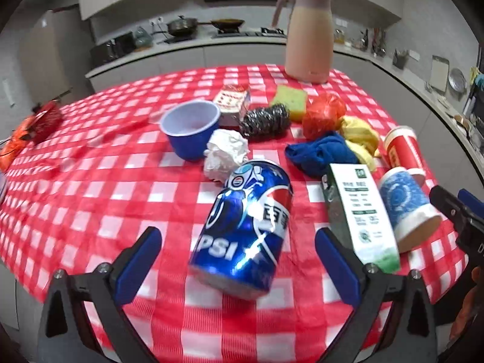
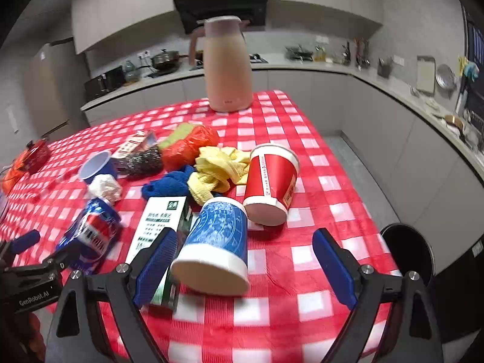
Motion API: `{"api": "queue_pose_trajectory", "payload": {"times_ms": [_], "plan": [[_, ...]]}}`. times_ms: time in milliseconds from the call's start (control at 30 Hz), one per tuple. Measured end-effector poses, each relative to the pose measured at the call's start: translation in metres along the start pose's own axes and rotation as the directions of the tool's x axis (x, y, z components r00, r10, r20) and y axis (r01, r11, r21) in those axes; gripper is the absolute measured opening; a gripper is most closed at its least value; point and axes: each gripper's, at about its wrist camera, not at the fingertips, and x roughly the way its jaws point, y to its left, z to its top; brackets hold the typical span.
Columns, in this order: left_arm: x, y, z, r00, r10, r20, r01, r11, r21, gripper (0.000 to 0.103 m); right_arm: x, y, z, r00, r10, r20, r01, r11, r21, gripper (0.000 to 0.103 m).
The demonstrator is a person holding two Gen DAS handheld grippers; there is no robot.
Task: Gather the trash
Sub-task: 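Grasp the blue paper cup with the right tool while the left tool grasps the Pepsi can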
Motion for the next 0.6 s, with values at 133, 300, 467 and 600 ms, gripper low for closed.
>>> {"api": "queue_pose_trajectory", "payload": {"times_ms": [133,300,467,600], "plan": [[0.019,0.002,0.003,0.999,-0.039,-0.036,0.040,0.999,0.018,0.093,0.019,0.006,0.000,0.999,-0.014,-0.042,0.014,1.000,0.008,0.091],[0.033,0.005,0.004,0.994,-0.076,-0.075,0.078,0.997,0.029,0.085,0.037,0.012,-0.003,0.996,0.015,-0.087,-0.013,1.000,0.025,0.084],[0.044,0.005,0.002,0.987,-0.112,-0.116,0.116,0.993,0.028,0.070,0.049,0.015,-0.006,0.991,0.030,-0.129,-0.026,0.999,0.033,0.080],[0.045,0.008,-0.001,0.984,-0.132,-0.121,0.135,0.991,0.020,0.068,0.053,0.015,-0.008,0.989,0.046,-0.143,-0.040,0.998,0.040,0.067]]}}
